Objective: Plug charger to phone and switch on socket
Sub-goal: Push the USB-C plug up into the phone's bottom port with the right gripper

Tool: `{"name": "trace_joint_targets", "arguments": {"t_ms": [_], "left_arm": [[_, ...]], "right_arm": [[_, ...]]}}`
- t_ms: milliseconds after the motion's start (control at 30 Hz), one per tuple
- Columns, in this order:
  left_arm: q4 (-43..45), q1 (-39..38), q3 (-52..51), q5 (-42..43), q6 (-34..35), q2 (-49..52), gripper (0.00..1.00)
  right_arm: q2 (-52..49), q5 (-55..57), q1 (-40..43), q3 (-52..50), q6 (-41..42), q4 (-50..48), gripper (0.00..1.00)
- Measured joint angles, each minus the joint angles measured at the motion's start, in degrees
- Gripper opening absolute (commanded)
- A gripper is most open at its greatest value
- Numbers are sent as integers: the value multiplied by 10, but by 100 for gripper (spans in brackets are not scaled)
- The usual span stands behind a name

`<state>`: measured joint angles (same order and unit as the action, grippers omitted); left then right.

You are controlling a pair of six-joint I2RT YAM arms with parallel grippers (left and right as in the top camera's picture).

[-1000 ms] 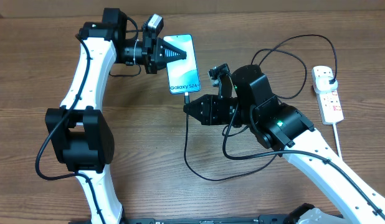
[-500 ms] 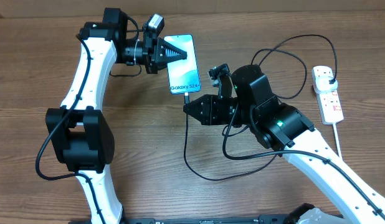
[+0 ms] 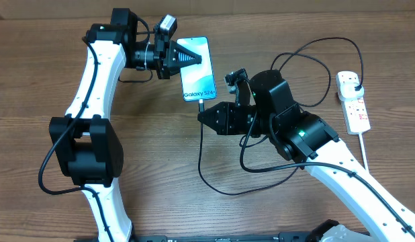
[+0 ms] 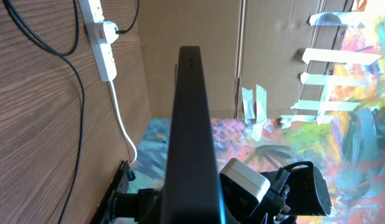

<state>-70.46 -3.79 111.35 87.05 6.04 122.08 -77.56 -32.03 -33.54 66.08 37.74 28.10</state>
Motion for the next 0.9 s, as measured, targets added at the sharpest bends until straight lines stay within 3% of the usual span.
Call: {"name": "trace_joint_targets", "arguments": {"t_ms": [900], "left_arm": [[18, 0, 0, 4, 0, 0, 4]], "right_arm": [[-8, 0, 0, -1, 8, -17, 4]]}}
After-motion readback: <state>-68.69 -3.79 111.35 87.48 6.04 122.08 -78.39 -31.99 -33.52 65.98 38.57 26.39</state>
